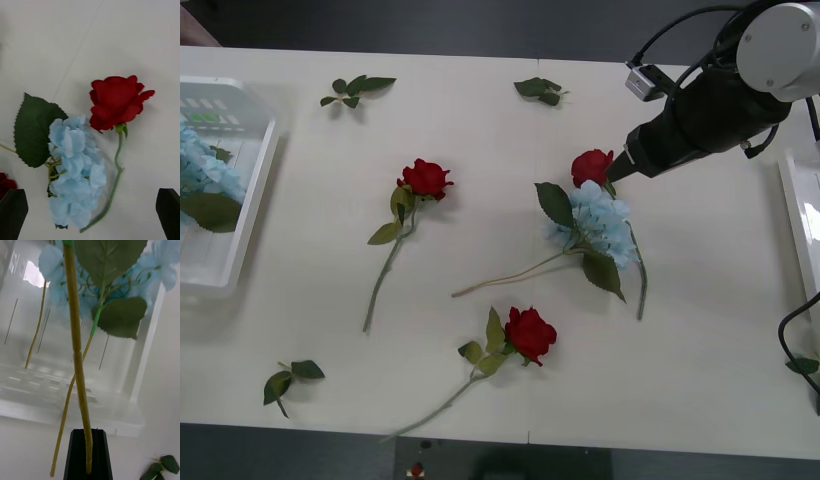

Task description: Put the red flowers into the right box and the blue flowers into the left box

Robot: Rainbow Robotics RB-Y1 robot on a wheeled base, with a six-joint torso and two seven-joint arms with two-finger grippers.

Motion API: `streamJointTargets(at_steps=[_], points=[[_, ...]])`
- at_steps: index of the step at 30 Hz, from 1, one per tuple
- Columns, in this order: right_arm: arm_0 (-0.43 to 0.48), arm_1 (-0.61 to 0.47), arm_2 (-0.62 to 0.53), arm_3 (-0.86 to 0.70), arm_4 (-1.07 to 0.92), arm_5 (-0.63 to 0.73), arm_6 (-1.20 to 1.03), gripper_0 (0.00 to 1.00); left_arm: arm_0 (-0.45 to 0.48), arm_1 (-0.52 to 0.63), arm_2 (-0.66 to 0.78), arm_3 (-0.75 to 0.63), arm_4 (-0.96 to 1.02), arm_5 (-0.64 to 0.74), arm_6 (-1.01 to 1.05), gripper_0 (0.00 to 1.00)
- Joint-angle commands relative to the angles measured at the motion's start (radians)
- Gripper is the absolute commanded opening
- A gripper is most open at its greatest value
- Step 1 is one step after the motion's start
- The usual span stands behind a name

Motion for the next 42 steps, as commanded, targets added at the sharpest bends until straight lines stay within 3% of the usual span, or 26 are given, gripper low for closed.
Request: streamJointTargets(at_steps=[1, 5, 8, 15, 17, 18, 24, 30, 41, 42], points=[[-0.029, -0.017, 0.012, -0.013, 0.076, -0.015, -0.054, 1.0, -0.009, 0.045, -0.007, -0.001, -0.027, -0.01, -0.038, 0.0], [-0.034, -0.015, 0.028, 0.05, 0.117, -0.043, -0.048, 1.0, -0.005, 0.047, -0.014, 0.0, -0.031, -0.01, -0.043, 0.04], [-0.037, -0.015, 0.057, 0.097, 0.128, -0.089, -0.044, 1.0, -0.005, 0.045, -0.014, 0.003, -0.036, -0.01, -0.05, 0.28], [-0.043, -0.014, 0.134, 0.174, 0.159, -0.195, -0.047, 1.0, -0.005, 0.047, 0.0, 0.017, 0.024, -0.01, -0.072, 0.6], [-0.041, -0.011, 0.161, 0.193, 0.168, -0.227, -0.05, 1.0, -0.005, 0.047, 0.014, 0.017, 0.071, -0.01, -0.112, 0.74], [-0.043, -0.009, 0.177, 0.2, 0.172, -0.241, -0.053, 1.0, -0.005, 0.047, 0.022, 0.019, 0.108, -0.002, -0.121, 0.98], [-0.043, 0.031, 0.2, 0.235, 0.255, -0.274, -0.062, 1.0, -0.025, 0.047, 0.072, -0.027, 0.274, 0.072, -0.121, 1.0], [-0.043, 0.07, 0.2, 0.269, 0.313, -0.302, -0.071, 1.0, -0.093, 0.039, 0.062, -0.081, 0.274, 0.079, -0.109, 1.0], [-0.043, 0.121, 0.2, 0.357, 0.312, -0.379, -0.071, 1.0, -0.449, -0.105, -0.175, -0.118, -0.008, 0.079, -0.067, 1.0], [-0.043, 0.121, 0.2, 0.357, 0.312, -0.379, -0.071, 1.0, -0.449, -0.105, -0.175, -0.118, -0.008, 0.079, -0.067, 1.0]])
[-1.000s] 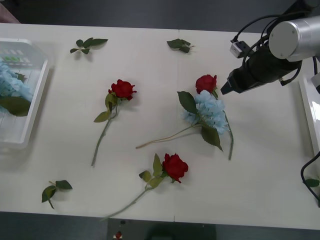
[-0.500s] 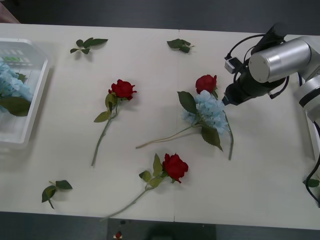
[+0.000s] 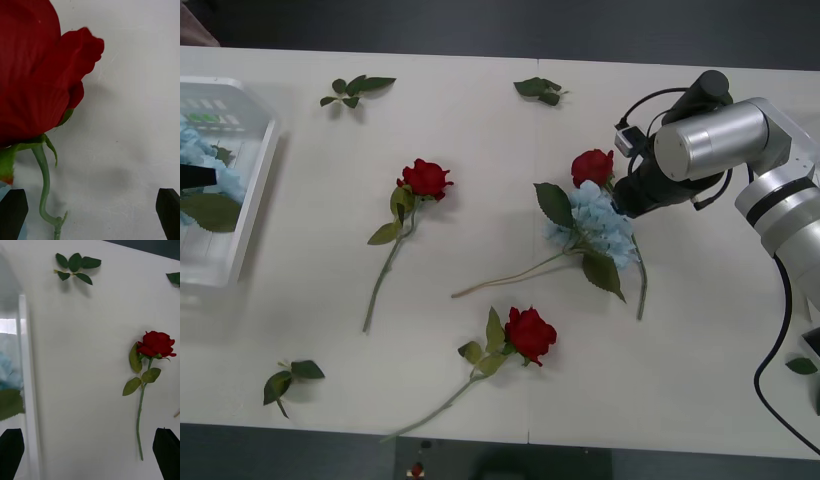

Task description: Put the red flowers into the right box and the blue flowers into the left box

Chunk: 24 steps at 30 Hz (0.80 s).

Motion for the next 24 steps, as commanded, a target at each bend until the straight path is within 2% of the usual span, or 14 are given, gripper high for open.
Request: streamJointTargets(at_steps=[1, 5, 10, 15, 18, 19, 21, 22, 23, 24], points=[[-0.041, 0.013, -0.003, 0.006, -0.001, -0.016, -0.049, 1.0, -0.12, -0.08, -0.049, -0.014, -0.133, 0.005, 0.055, 1.0], [-0.041, 0.024, -0.003, 0.032, -0.004, -0.044, -0.044, 1.0, -0.216, -0.147, -0.094, -0.003, -0.265, 0.056, 0.103, 1.0], [-0.041, 0.03, -0.003, 0.043, -0.004, -0.056, -0.044, 1.0, -0.333, -0.247, -0.095, -0.003, -0.449, 0.225, 0.187, 1.0], [-0.04, 0.034, -0.002, 0.05, -0.004, -0.056, -0.042, 1.0, -0.376, -0.353, -0.099, -0.023, -0.614, 0.315, 0.201, 1.0], [-0.04, 0.036, -0.002, 0.05, -0.001, -0.056, -0.042, 1.0, -0.385, -0.384, -0.111, -0.026, -0.652, 0.328, 0.204, 1.0], [-0.04, 0.037, -0.002, 0.05, 0.004, -0.056, -0.042, 1.0, -0.403, -0.43, -0.146, -0.026, -0.71, 0.329, 0.213, 1.0], [-0.04, 0.039, -0.002, 0.055, 0.007, -0.056, -0.041, 0.83, -0.414, -0.468, -0.168, -0.026, -0.759, 0.321, 0.222, 1.0], [-0.04, 0.04, 0.0, 0.06, 0.007, -0.056, -0.041, 0.63, -0.417, -0.489, -0.177, -0.026, -0.79, 0.318, 0.229, 1.0], [-0.04, 0.04, 0.0, 0.06, 0.007, -0.056, -0.041, 0.54, -0.42, -0.502, -0.183, -0.026, -0.805, 0.318, 0.233, 1.0], [-0.04, 0.043, -0.002, 0.06, 0.007, -0.056, -0.041, 0.35, -0.423, -0.522, -0.189, -0.025, -0.834, 0.318, 0.239, 1.0]])
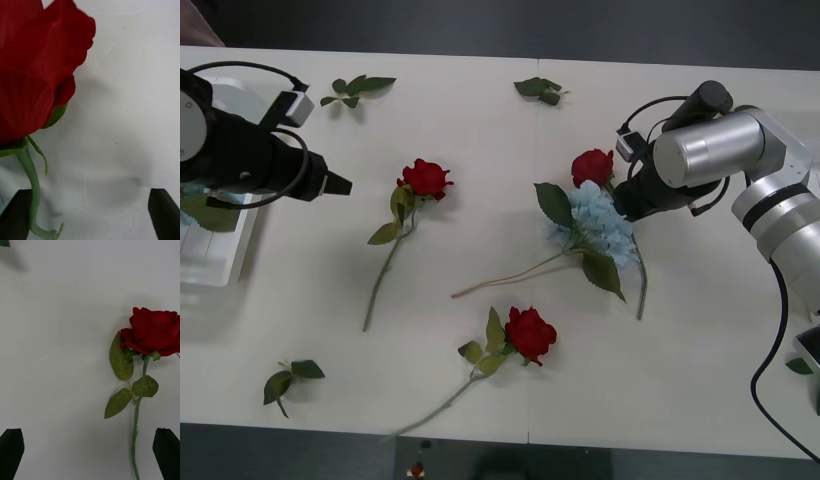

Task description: Put the red flowers into the right box and the blue flowers into the left box

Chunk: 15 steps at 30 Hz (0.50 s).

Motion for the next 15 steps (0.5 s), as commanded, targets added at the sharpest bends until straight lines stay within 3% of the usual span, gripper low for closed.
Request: streamJointTargets(at_steps=[1, 2, 5, 15], points=[[-0.04, 0.028, -0.002, -0.001, 0.006, -0.002, -0.041, 0.23, -0.044, -0.058, -0.04, -0.024, -0.079, -0.006, 0.052, 1.0], [-0.04, 0.028, 0.0, -0.001, 0.006, -0.002, -0.041, 0.11, -0.047, -0.072, -0.049, -0.024, -0.103, -0.006, 0.058, 1.0], [-0.04, 0.031, 0.0, -0.001, 0.009, -0.002, -0.042, 0.0, -0.058, -0.105, -0.086, -0.024, -0.159, -0.012, 0.073, 1.0], [-0.041, 0.03, -0.002, -0.001, 0.005, -0.002, -0.052, 0.0, -0.088, -0.148, -0.257, -0.021, -0.291, -0.103, 0.242, 1.0]])
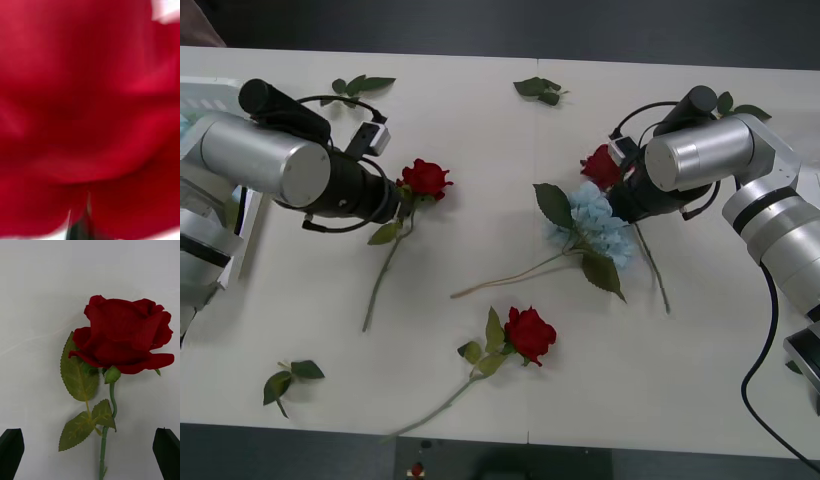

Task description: Put the red flowers into the right box and the blue flowers into the left box

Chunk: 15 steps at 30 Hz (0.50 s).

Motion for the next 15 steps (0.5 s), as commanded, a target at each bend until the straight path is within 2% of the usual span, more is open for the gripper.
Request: streamJointTargets(at_steps=[1, 6, 15], points=[[-0.042, 0.003, -0.006, -0.013, 0.004, -0.002, -0.051, 0.0, -0.054, -0.009, -0.05, -0.018, -0.05, -0.024, 0.057, 1.0], [-0.062, -0.026, -0.045, -0.032, -0.002, 0.035, -0.038, 0.0, -0.075, -0.035, -0.125, -0.012, -0.148, -0.026, 0.123, 1.0], [-0.065, -0.123, -0.207, -0.161, -0.025, 0.242, -0.03, 0.0, -0.075, -0.069, -0.13, 0.051, -0.153, -0.086, 0.111, 1.0]])
